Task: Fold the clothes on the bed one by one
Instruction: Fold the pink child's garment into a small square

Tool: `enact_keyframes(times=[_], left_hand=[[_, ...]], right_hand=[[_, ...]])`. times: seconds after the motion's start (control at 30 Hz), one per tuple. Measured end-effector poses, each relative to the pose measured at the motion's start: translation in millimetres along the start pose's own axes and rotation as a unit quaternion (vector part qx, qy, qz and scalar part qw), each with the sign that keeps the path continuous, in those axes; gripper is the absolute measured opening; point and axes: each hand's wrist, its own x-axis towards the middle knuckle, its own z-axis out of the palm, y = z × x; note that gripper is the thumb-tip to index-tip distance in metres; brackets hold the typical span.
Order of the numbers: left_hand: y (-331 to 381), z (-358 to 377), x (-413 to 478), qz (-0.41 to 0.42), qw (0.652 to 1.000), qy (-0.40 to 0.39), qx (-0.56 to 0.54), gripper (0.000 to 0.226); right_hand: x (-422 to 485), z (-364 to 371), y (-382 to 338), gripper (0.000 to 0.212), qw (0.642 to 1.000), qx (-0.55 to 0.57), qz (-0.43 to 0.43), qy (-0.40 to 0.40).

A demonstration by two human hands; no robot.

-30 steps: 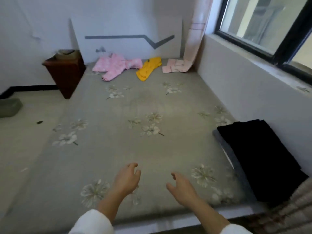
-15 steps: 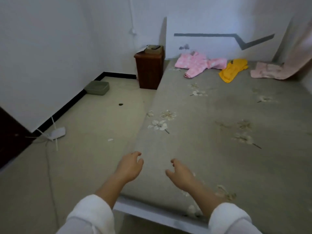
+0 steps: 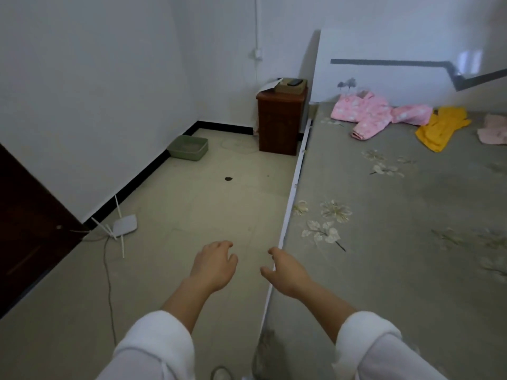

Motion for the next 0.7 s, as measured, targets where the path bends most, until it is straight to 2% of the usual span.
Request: enact_keyframes(times=[0.3, 0.57, 0.7], left_hand=[[-51, -37, 180, 0.068, 0.997, -0.018, 0.03, 0.043], [-35, -56, 325, 0.109, 0.991, -0.053, 0.061, 0.046], [-17, -76, 409, 0.156, 0.983, -0.064, 0.074, 0.046]], right_hand=[[165, -16, -38, 0.062, 0.996, 0.022, 0.082, 0.024], [258, -63, -35, 0.058, 0.983, 0.048, 0.151, 0.09], [318, -102, -35, 0.052, 0.976, 0.052, 0.178, 0.118]])
